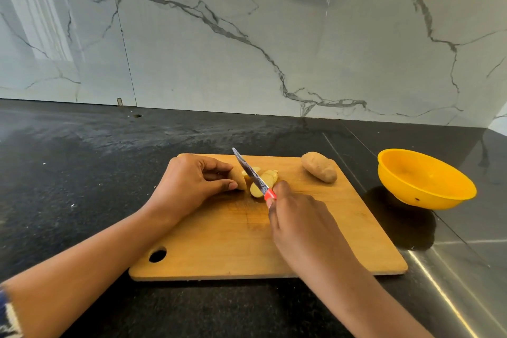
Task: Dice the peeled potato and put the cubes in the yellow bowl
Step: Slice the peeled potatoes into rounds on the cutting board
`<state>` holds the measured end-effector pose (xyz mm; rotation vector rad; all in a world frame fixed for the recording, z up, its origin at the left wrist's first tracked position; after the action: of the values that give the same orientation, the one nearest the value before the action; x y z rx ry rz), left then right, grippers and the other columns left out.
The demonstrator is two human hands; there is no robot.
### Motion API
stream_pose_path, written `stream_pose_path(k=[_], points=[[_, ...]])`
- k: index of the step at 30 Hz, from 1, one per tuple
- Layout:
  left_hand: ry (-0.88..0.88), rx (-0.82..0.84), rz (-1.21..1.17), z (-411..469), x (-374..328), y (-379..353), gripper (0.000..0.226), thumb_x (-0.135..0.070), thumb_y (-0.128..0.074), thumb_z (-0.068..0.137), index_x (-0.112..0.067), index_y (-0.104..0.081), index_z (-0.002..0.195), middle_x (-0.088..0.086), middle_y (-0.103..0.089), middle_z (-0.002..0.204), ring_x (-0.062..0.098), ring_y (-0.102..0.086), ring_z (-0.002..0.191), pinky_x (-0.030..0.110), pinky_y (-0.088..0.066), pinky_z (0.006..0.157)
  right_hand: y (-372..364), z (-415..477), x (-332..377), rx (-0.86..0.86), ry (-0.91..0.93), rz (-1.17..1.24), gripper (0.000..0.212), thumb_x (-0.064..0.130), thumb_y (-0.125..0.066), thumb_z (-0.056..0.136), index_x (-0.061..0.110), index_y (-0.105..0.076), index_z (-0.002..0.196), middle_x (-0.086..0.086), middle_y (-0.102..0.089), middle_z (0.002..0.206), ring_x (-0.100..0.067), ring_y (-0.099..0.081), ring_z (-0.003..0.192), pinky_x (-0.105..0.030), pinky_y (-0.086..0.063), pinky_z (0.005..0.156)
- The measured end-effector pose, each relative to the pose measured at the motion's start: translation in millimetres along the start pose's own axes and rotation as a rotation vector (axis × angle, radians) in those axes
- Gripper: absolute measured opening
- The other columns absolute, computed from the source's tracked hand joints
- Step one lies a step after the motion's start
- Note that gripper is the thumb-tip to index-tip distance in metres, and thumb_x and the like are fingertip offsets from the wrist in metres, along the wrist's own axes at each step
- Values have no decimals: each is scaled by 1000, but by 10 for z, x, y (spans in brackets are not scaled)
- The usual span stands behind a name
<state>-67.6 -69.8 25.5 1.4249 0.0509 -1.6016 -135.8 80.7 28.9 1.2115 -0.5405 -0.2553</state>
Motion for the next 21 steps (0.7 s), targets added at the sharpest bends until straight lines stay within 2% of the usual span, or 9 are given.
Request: stream_pose_path(k=[4, 9, 14, 18, 21], points=[[-7, -8, 1, 5, 2, -4, 23, -17, -80, 69, -29, -72, 87, -28, -67, 67, -12, -64, 74, -2, -41, 65, -78, -21, 104, -25, 19, -87, 29, 27, -34, 104, 16, -35, 130, -2, -60, 105, -13, -46, 75, -19, -26, 47], [-36, -6, 10, -4, -53, -9, 25, -17, -80, 68, -35, -69, 80, -35, -62, 64, -14, -62, 73, -2, -41, 65, -87, 1, 124, -12, 6, -131, 31, 22, -33, 104, 12, -33, 134, -3, -60, 107, -14, -42, 73, -20, -23, 45], [-39, -23, 12, 4, -22, -12, 23, -16, -81, 68, -28, -73, 86, -33, -64, 66, -12, -64, 74, -1, -43, 67, -74, -5, 186, -31, 33, -173, 26, 20, -29, 105, 11, -36, 129, -4, -61, 104, -15, -41, 71, -21, -20, 44], [-38, -41, 34, 23, 12, 18, 23, -24, -82, 66, -33, -71, 84, -23, -69, 72, -14, -63, 76, -2, -42, 65, -28, 35, 135, -75, 20, -94, 25, 24, -33, 104, 15, -37, 127, 0, -60, 96, -11, -46, 69, -19, -27, 45], [-36, -5, 50, 61, 35, 40, 35, -33, -81, 64, -40, -65, 94, -25, -65, 89, -18, -59, 82, -2, -41, 65, 160, 30, -72, -190, -50, -23, 24, 31, -32, 103, 20, -40, 123, 11, -48, 80, -4, -47, 61, -17, -33, 47]])
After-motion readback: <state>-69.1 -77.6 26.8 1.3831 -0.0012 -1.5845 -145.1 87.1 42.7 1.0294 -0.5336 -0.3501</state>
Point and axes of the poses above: each hand's wrist, its own z-axis towards the middle knuckle, its own y-axis out of the back of the hand, x = y × z, the point moved 8 cm from there along z, towards the middle knuckle
